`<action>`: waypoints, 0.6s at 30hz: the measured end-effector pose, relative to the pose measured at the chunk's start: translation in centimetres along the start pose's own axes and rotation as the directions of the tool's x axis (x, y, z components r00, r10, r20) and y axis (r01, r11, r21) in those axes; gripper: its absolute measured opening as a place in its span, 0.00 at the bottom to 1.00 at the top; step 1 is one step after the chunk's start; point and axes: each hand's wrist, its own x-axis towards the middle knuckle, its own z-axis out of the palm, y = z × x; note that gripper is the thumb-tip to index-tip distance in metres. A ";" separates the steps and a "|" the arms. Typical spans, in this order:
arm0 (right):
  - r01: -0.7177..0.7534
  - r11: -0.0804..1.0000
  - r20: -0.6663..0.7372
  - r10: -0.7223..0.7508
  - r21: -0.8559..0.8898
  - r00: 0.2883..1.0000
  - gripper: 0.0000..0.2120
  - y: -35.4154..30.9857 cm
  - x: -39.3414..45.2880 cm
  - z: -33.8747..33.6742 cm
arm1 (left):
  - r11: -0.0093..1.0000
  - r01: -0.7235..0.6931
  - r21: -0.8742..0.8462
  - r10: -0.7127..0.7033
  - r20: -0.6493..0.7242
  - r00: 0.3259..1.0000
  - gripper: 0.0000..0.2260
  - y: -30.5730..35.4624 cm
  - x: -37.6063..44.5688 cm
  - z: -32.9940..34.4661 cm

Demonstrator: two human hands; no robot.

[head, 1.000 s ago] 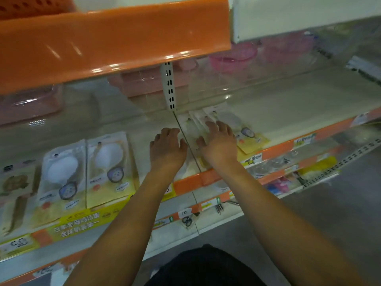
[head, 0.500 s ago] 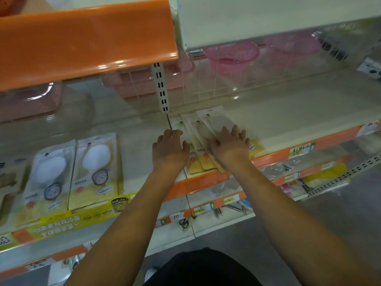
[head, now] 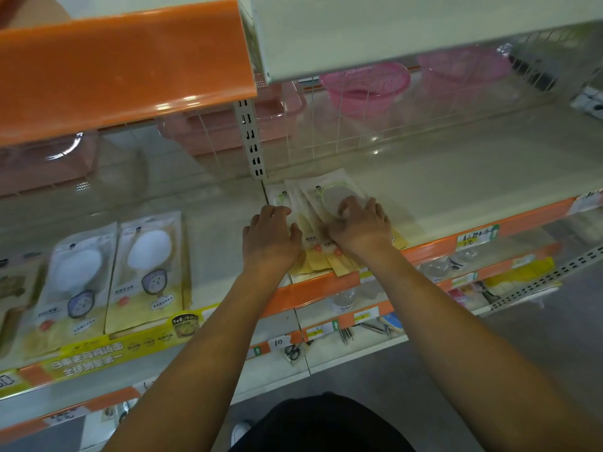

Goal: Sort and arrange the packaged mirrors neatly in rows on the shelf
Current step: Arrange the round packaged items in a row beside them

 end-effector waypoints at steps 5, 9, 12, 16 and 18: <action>-0.005 0.995 -0.001 0.005 -0.099 1.000 0.30 -0.1 -0.3 -0.1 | 1.000 0.003 0.006 -0.003 -0.002 1.000 0.16 -0.2 -0.1 -0.1; 0.011 0.994 -0.055 -0.017 -0.112 0.998 0.34 -0.5 -0.7 -0.1 | 1.000 0.005 0.007 -0.005 -0.001 1.000 0.17 -0.3 -0.1 -0.4; 0.023 0.998 -0.055 -0.027 -0.064 0.998 0.37 -0.8 -0.8 0.1 | 1.000 0.002 0.010 -0.002 -0.009 1.000 0.17 -0.6 -0.1 -0.6; 0.013 0.991 -0.036 -0.018 -0.136 0.999 0.34 -1.2 -1.3 0.2 | 1.000 0.002 0.001 -0.002 -0.009 1.000 0.17 -1.0 -0.3 -0.8; 0.014 0.991 -0.047 -0.020 -0.130 0.999 0.30 -1.3 -1.6 0.1 | 1.000 0.005 -0.006 -0.005 -0.008 1.000 0.17 -1.3 -0.4 -0.9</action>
